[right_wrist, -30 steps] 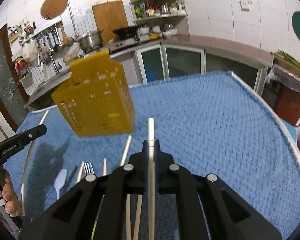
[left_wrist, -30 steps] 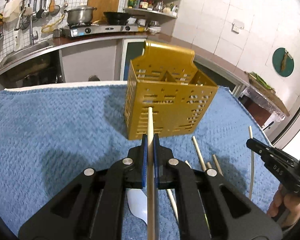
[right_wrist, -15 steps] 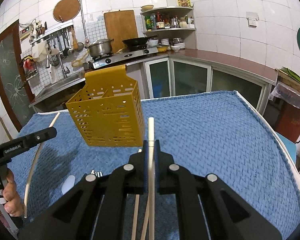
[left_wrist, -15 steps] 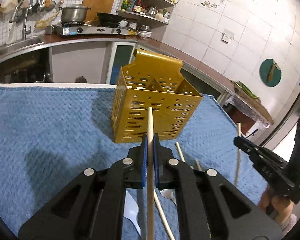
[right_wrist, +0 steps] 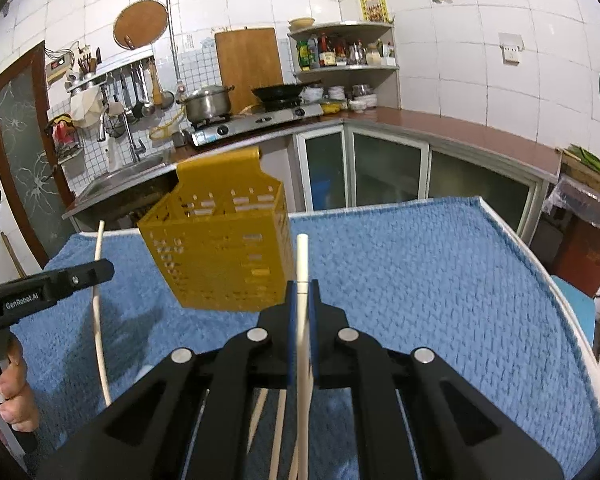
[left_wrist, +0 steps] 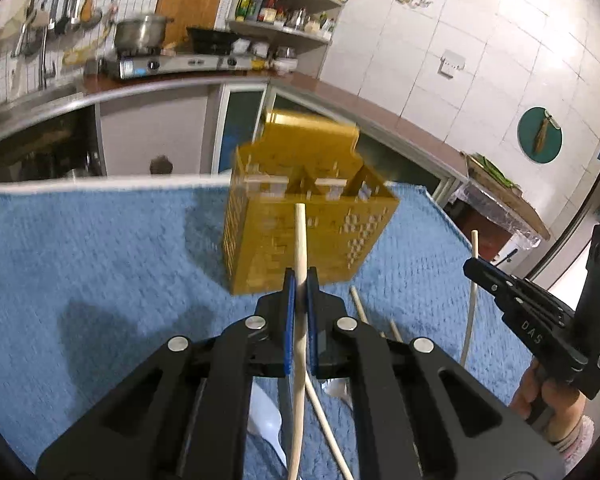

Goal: Organize utensils
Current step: 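Lift both held chopsticks and carry them over the yellow holder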

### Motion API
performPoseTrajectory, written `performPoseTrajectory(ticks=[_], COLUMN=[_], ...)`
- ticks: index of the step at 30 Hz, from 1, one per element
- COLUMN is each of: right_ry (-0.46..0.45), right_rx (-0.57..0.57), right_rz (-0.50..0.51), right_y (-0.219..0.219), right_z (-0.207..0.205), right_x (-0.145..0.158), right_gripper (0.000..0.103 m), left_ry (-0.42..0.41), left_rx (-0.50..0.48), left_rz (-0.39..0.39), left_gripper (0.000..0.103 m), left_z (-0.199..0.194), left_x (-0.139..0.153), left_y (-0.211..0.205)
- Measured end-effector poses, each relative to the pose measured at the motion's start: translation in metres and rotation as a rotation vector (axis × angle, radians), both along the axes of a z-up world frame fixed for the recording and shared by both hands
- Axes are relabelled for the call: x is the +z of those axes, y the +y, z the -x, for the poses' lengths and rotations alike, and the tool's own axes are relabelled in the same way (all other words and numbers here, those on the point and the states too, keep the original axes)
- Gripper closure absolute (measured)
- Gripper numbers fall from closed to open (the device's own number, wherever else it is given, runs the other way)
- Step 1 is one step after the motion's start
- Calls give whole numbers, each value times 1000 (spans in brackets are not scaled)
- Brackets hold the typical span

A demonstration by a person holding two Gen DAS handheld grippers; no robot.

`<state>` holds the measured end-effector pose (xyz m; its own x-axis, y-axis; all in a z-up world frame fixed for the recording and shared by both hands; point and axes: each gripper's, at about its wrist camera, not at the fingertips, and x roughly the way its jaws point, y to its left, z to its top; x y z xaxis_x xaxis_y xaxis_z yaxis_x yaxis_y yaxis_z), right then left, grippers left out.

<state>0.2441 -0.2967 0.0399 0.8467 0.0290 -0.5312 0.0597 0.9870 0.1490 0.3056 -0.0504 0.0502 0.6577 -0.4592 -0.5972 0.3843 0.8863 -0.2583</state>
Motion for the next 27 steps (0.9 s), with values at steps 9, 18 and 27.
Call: performPoseTrajectory(ticks=[9,18,27], right_ry=[-122,-287,-439], right_rx=[19,21,14], right_rz=[-8,-2,5], right_y=[0,9,19], right_z=[-20,-54,-84], right_x=[61,134,146], right_gripper=[97,97,97], left_ry=[-137,-270,-369], left_rx=[17,109,201], left_rz=[33,9,4], left_gripper=[99,99,99], left_z=[-7,-34,-69], left_x=[69,134,143], left_y=[1,-14,-28])
